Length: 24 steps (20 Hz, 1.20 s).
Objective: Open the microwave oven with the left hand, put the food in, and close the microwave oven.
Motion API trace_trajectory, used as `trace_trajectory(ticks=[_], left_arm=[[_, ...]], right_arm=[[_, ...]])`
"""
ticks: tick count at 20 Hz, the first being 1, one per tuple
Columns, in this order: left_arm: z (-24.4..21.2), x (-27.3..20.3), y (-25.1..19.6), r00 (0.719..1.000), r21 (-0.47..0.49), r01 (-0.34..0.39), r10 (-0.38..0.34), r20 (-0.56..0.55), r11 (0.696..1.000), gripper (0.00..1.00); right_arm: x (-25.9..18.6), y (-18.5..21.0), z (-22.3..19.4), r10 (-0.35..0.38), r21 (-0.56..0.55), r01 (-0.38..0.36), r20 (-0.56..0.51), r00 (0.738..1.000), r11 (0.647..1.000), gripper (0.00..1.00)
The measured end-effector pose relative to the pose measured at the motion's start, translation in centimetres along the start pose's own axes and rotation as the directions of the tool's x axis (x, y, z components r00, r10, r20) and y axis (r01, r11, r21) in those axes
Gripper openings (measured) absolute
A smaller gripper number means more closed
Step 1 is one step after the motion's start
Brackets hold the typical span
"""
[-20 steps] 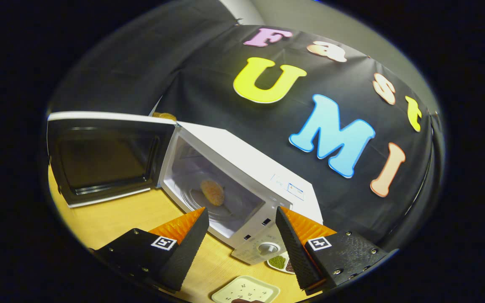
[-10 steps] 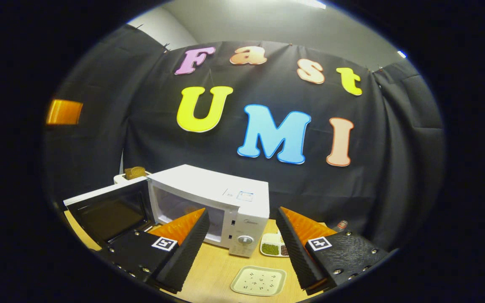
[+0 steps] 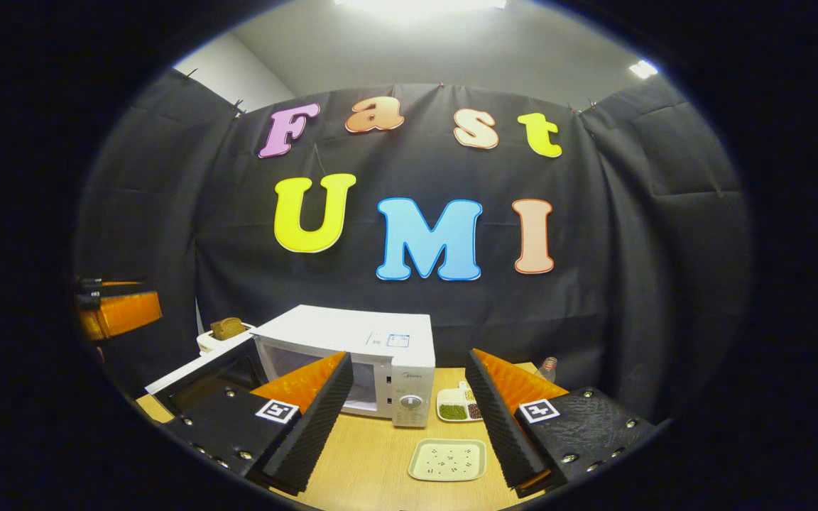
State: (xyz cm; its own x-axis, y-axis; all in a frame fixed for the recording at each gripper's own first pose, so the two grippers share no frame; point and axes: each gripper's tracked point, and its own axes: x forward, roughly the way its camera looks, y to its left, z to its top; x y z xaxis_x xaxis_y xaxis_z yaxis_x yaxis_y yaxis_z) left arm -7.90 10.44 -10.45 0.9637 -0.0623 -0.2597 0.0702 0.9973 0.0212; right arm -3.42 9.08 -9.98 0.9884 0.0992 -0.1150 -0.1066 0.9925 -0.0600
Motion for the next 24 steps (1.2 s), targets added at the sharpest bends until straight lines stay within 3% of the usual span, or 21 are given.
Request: trace_trajectory(ticks=[11, 13, 14, 16, 17, 21, 24], left_arm=[[-6.3, -3.8, 8.3, 0.988, 0.011, -0.130, 0.131, -0.083, 0.991, 0.95], [-8.3, -4.3, 9.7, 0.982, 0.014, -0.140, 0.141, -0.124, 0.990, 0.82], [-9.3, -4.8, 10.6, 0.978, 0.026, -0.154, 0.156, -0.141, 0.988, 0.63], [-11.2, -6.7, 14.2, 0.948, 0.077, -0.258, 0.267, -0.171, 0.963, 0.26], [-12.6, -6.7, 14.4, 0.948, 0.051, -0.237, 0.243, -0.206, 0.970, 0.07], [-17.4, -7.7, 15.0, 0.933, 0.003, -0.223, 0.214, -0.289, 0.975, 0.07], [-19.0, -8.1, 14.3, 0.926, 0.023, -0.190, 0.187, -0.327, 0.982, 0.07]], right_arm=[[-0.1, 1.5, 0.6, 0.033, -0.044, -0.033, -0.008, 0.999, 0.998, 0.97], [0.2, 2.3, 0.8, 0.050, -0.047, -0.051, -0.009, 0.999, 0.998, 0.97], [0.3, 2.7, 0.7, 0.058, -0.050, -0.059, -0.011, 0.998, 0.997, 0.97], [0.7, 3.6, 0.4, 0.075, -0.053, -0.076, -0.022, 0.997, 0.996, 0.97], [0.8, 3.9, 0.3, 0.084, -0.049, -0.085, -0.028, 0.996, 0.995, 0.97], [1.1, 4.3, -0.3, 0.096, -0.043, -0.098, -0.045, 0.994, 0.994, 0.97], [1.3, 4.2, -0.3, 0.091, -0.040, -0.093, -0.046, 0.995, 0.995, 0.97]])
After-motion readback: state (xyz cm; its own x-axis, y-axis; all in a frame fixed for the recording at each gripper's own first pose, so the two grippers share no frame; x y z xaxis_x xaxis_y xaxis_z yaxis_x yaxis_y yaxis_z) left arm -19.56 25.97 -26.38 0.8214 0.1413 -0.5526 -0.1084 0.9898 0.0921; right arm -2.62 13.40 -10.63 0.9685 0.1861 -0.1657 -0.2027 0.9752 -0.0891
